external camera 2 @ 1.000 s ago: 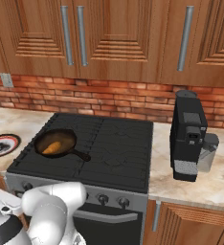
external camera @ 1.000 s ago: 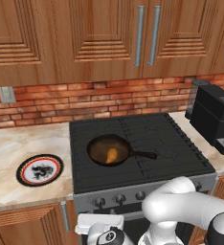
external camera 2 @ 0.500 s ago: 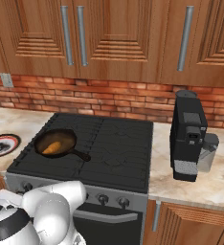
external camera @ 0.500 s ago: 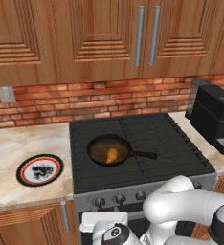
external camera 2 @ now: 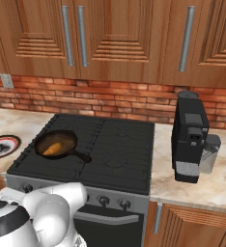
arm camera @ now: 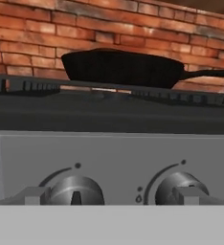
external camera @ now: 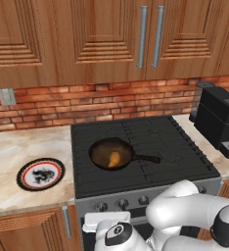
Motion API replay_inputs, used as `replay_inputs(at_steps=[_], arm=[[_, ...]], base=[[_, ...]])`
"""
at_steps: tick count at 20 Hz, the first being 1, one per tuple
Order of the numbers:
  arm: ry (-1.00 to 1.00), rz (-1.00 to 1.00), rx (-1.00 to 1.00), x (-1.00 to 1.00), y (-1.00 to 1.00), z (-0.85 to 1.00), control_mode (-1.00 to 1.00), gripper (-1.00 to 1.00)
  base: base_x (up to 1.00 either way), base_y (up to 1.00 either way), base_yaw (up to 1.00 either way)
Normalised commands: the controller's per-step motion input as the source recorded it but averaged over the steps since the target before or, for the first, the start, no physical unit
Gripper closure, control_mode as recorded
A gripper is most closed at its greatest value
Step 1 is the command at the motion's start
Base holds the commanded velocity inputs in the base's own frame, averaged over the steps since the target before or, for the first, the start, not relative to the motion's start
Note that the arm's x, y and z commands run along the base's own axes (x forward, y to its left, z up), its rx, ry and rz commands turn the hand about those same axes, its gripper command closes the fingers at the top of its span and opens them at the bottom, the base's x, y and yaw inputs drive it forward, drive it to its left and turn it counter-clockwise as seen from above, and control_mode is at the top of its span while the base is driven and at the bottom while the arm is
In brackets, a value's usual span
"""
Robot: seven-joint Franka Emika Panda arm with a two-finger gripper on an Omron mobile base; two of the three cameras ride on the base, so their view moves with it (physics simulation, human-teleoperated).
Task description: Pick the croissant and place it on the pan. Then turn on the stove to warm the croissant.
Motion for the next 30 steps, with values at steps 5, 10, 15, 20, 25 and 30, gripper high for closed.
replay_inputs(at_steps=[5,10,15,20,25,30], arm=[[0.0,0.0,0.0,0.11,0.0,-0.06,-1.0,-1.0],[0.0,0.01,0.0,0.08,0.0,-0.16,-1.0,-1.0],[0.0,0.02,0.0,0.04,0.0,-0.21,-1.0,-1.0],[0.0,0.01,0.0,0.01,0.02,-0.16,-1.0,-1.0],[0.0,0.01,0.0,0.0,0.0,-0.17,-1.0,-1.0],[0.0,0.01,0.0,0.0,0.0,-0.16,-1.0,-1.0]], base=[[0.0,0.0,0.0],[0.0,0.0,0.0],[0.0,0.0,0.0],[0.0,0.0,0.0],[0.0,0.0,0.0],[0.0,0.0,0.0]])
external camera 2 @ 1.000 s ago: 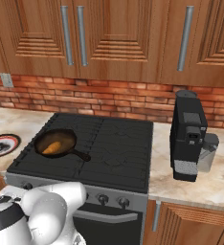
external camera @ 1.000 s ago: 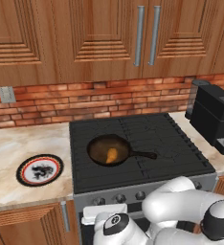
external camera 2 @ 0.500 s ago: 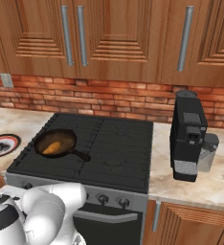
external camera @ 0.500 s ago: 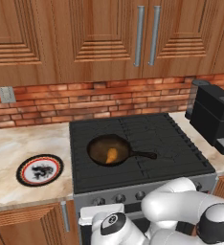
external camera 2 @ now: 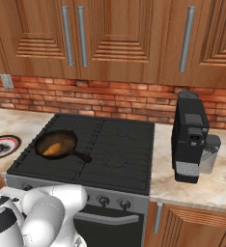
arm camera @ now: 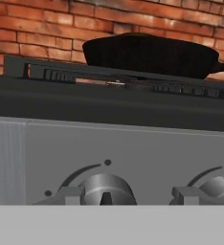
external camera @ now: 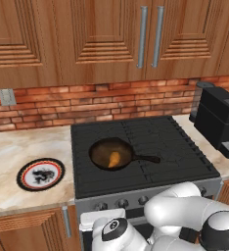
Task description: Pick the croissant and place it on the pan. Then turn on the stove to warm the croissant.
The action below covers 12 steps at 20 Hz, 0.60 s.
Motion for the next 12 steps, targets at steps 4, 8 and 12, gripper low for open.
replay_inputs(at_steps=[4,8,12], arm=[[0.0,0.01,0.0,0.0,0.0,-0.12,-1.0,-1.0],[0.0,0.01,0.0,0.0,0.0,-0.14,-1.0,-1.0],[0.0,0.02,0.0,0.0,0.0,-0.21,-1.0,-1.0]], base=[[0.0,0.0,0.0],[0.0,0.0,0.0],[0.0,0.0,0.0]])
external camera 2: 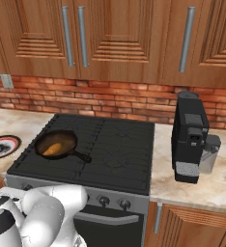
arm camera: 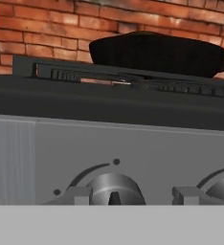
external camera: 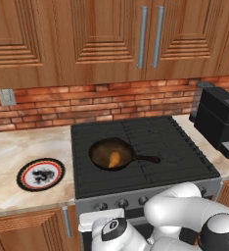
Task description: Pick the croissant and place it on the pan. Then turn on the stove to warm the croissant.
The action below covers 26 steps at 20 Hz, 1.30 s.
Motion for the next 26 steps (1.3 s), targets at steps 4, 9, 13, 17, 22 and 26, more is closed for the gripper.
replay_inputs(at_steps=[4,9,13,17,22,26], arm=[[0.0,0.02,0.0,0.0,0.0,-0.29,-1.0,-1.0],[0.0,0.03,0.0,0.0,0.0,-0.28,-1.0,-1.0],[0.0,0.03,0.0,0.0,-0.08,-0.29,-1.0,-1.0],[0.0,0.03,0.0,0.0,-0.17,-0.3,-1.0,-1.0],[0.0,0.03,0.0,0.0,-0.18,-0.29,-1.0,1.0],[0.0,0.03,0.0,0.0,-0.04,-0.26,-1.0,1.0]], base=[[0.0,0.0,0.0],[0.0,0.0,0.0],[0.0,0.0,0.0],[0.0,0.0,0.0],[0.0,0.0,0.0],[0.0,0.0,0.0]])
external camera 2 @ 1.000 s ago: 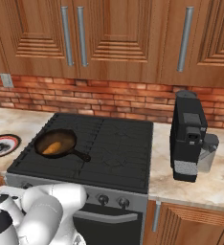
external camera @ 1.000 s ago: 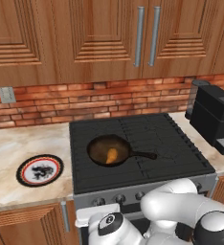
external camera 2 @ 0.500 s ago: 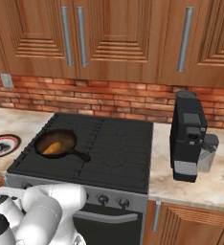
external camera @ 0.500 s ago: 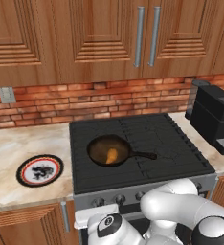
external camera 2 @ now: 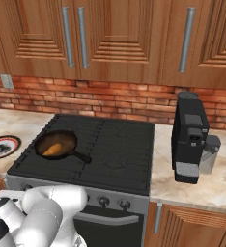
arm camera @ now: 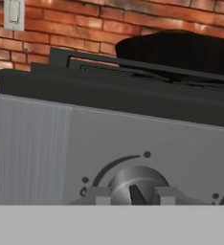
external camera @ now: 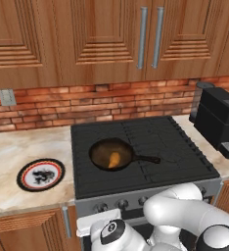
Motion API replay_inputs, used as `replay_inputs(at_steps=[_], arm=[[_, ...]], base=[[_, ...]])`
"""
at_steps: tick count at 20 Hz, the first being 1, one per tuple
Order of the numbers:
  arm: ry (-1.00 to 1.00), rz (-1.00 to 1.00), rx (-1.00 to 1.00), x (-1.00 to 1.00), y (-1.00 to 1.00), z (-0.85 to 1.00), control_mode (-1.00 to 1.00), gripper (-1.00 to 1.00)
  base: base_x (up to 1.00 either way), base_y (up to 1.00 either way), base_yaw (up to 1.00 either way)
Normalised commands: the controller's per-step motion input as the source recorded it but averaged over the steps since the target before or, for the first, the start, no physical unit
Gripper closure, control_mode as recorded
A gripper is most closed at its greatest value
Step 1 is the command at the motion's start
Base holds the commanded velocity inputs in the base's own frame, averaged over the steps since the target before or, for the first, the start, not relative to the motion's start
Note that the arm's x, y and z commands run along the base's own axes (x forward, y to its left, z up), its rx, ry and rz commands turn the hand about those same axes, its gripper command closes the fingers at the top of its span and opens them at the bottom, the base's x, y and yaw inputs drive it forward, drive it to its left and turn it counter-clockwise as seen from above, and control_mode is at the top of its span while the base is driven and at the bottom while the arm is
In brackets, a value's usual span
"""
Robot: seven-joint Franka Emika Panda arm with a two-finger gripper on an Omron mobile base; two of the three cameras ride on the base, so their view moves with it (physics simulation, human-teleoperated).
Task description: Pick the croissant and place it on the pan. Then turn on the stove to warm the croissant.
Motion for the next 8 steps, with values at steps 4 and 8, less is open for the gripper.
replay_inputs(at_steps=[4,8], arm=[[0.0,0.02,0.0,0.03,0.0,-0.23,-1.0,1.0],[0.01,0.01,0.0,0.06,0.0,-0.22,-1.0,1.0]], base=[[0.0,0.0,0.0],[0.0,0.0,0.0]])
